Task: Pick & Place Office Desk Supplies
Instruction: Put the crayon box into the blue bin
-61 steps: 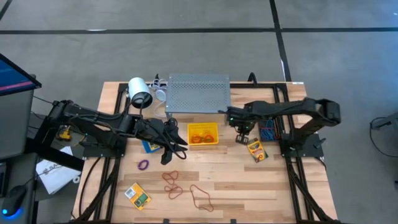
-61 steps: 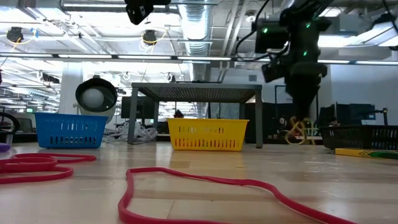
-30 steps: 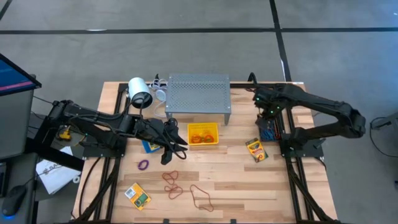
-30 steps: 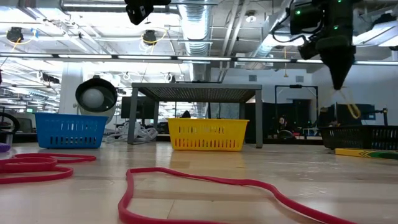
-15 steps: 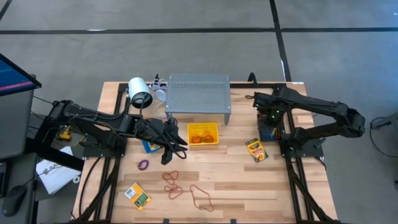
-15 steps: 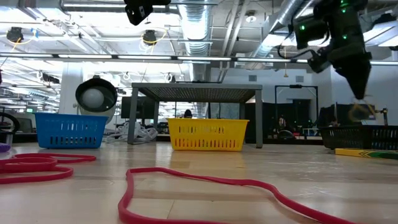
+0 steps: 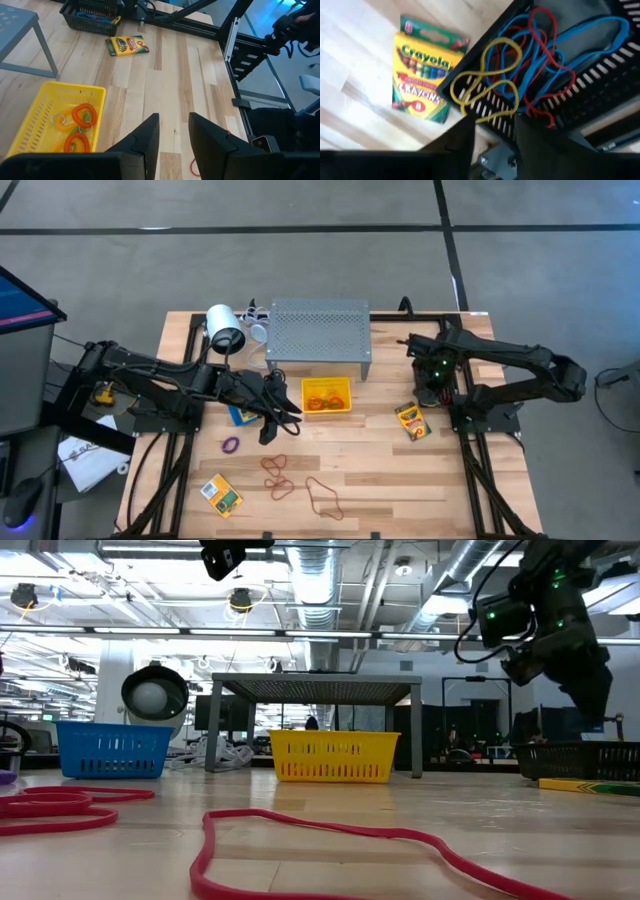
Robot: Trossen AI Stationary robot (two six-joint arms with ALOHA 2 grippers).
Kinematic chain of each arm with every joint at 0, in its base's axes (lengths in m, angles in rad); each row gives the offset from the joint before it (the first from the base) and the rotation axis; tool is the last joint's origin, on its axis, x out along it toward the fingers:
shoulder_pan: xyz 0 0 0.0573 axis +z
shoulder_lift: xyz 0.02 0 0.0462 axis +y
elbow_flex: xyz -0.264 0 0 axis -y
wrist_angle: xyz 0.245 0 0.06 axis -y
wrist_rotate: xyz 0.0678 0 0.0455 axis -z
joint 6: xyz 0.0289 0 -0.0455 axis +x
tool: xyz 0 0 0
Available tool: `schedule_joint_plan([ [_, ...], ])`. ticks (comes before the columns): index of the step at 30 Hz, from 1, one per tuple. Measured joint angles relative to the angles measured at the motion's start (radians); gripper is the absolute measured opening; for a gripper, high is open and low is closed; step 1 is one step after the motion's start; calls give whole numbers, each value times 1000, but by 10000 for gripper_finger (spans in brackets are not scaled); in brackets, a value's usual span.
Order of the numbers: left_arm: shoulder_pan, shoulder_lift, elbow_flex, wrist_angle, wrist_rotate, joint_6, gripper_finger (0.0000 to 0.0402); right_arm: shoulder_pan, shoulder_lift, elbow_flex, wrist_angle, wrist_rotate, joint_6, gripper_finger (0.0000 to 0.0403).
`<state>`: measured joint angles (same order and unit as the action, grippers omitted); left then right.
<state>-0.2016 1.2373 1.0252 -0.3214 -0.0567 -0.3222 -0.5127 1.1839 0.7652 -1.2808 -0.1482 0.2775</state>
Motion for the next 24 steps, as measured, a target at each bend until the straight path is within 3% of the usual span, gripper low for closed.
schedule_joint_plan([
  [5,0,0,0,0,-5,0,102,-23,0,-2,7,19,22,193],
  [9,0,13,0,29,-5,1,102,-16,0,44,2,30,35,192],
  [13,0,62,0,89,-5,10,102,41,-4,119,-3,33,37,148],
  [20,22,149,0,190,0,37,102,231,-51,206,-41,37,131,16],
  [24,43,179,0,261,29,38,102,399,-87,206,-33,58,300,14],
])
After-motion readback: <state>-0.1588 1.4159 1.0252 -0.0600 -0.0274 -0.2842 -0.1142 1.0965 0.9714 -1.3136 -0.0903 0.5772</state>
